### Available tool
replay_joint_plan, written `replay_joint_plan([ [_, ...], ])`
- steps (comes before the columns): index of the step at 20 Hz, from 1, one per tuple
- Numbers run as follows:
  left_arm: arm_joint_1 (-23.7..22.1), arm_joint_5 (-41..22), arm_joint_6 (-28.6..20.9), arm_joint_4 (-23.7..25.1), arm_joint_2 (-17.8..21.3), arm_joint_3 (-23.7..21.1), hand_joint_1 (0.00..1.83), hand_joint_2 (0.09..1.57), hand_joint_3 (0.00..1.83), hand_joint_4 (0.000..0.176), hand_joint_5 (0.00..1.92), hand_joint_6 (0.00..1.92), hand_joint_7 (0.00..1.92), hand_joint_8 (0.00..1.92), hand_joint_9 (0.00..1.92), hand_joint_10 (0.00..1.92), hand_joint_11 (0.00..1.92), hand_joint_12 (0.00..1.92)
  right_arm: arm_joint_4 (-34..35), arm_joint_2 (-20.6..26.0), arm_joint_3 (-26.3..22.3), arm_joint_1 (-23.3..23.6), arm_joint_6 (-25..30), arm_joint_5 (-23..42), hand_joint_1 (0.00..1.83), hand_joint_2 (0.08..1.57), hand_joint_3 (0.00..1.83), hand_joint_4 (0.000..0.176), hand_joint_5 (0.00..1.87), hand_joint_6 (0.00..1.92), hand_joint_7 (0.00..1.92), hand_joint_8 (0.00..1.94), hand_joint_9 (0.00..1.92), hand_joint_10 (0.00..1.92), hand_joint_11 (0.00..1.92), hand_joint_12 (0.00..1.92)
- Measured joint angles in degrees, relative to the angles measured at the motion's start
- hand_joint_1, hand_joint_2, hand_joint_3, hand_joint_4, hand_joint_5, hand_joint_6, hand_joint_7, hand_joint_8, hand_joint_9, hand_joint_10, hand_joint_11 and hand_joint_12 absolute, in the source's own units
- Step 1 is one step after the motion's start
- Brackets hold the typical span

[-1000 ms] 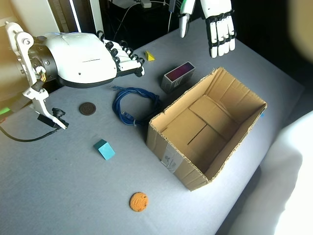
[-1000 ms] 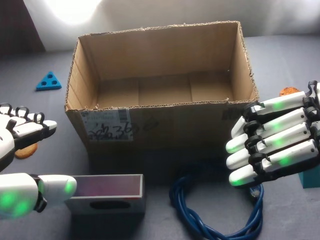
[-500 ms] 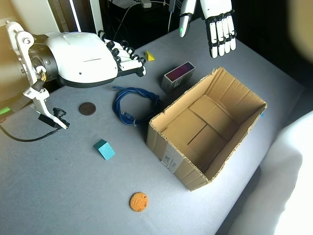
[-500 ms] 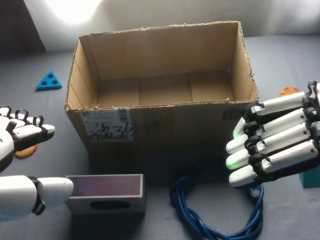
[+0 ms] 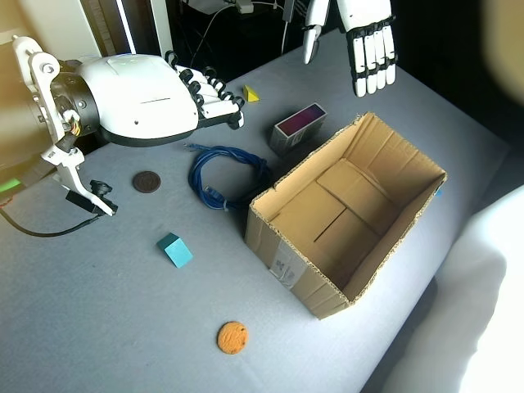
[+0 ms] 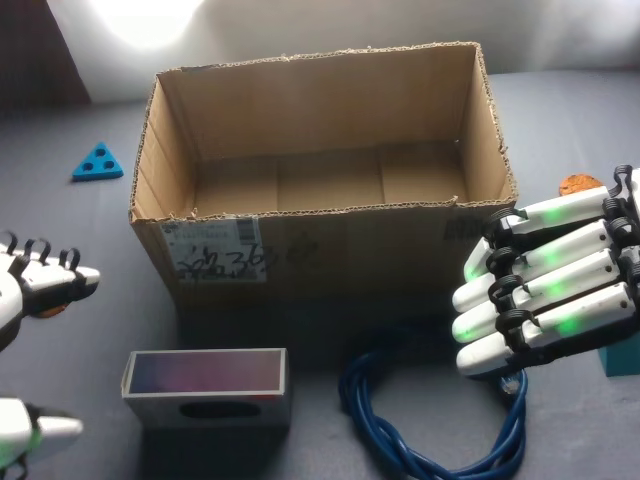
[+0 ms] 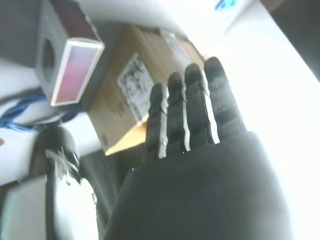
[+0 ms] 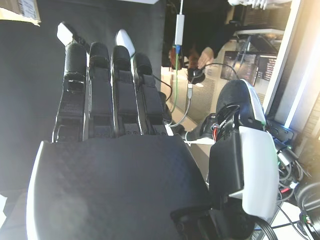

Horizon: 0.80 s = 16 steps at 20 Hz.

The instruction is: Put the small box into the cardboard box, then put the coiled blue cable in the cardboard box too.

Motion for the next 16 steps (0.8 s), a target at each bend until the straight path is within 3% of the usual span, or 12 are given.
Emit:
replay_joint_plan([
  [1,0.68,-0.94,-0.46,-0.04,0.0,-0.61,0.81,1.1,0.0,0.0,0.16,0.0,0.2,0.0,0.16,0.0,0.0,0.44,0.02,-0.02,0.0,0.0,0.02,0.0,0.13,1.11,0.0,0.0,0.34,0.01,0.34,0.0,0.34,0.01,0.0,0.87],
  [2,1.36,-1.57,-1.18,0.17,0.0,-0.98,0.99,1.05,0.0,0.0,0.19,0.01,0.2,0.0,0.15,0.0,0.0,0.43,0.02,-0.07,-0.02,0.0,0.02,0.0,0.13,1.11,0.0,0.0,0.35,0.01,0.36,0.01,0.35,0.01,0.0,0.88],
  [4,3.1,-3.52,-2.97,0.11,-1.16,-1.29,1.2,0.98,0.0,0.0,0.25,0.01,0.25,0.01,0.18,0.01,0.0,0.55,-0.02,-0.17,-0.02,0.0,0.0,0.0,0.17,1.12,0.0,0.0,0.34,0.0,0.35,0.0,0.34,0.0,0.0,0.87],
  [5,3.85,-4.59,-3.85,0.0,-1.6,-1.66,1.17,1.02,0.0,0.0,0.26,0.01,0.26,0.01,0.21,0.02,0.0,0.65,-0.02,-0.17,0.0,0.0,0.02,0.04,0.13,1.16,0.01,0.0,0.23,0.0,0.23,0.0,0.22,0.0,0.0,0.61],
  [9,5.46,-9.9,-7.76,-0.55,-4.2,-2.64,1.15,0.98,0.0,0.0,0.35,0.01,0.38,0.01,0.36,0.03,0.0,0.93,-0.07,-0.28,-0.02,0.0,0.02,0.02,0.23,1.14,0.0,0.0,0.27,0.0,0.29,0.01,0.27,0.01,0.0,0.71],
  [14,6.34,-16.94,-10.54,-2.05,-8.31,-2.62,1.15,0.95,0.0,0.0,0.37,0.01,0.39,0.0,0.36,0.01,0.0,0.91,-0.2,-0.31,-0.02,0.0,0.02,0.02,0.24,1.15,0.0,0.0,0.26,0.0,0.27,0.0,0.26,0.0,0.0,0.7],
  [16,6.34,-18.95,-10.75,-2.43,-10.01,-2.58,1.29,0.97,0.0,0.0,0.36,0.0,0.35,0.0,0.28,0.0,0.0,0.81,-0.2,-0.28,-0.02,0.0,0.02,0.0,0.26,1.11,0.0,0.0,0.36,0.01,0.36,0.01,0.34,0.02,0.0,0.89],
])
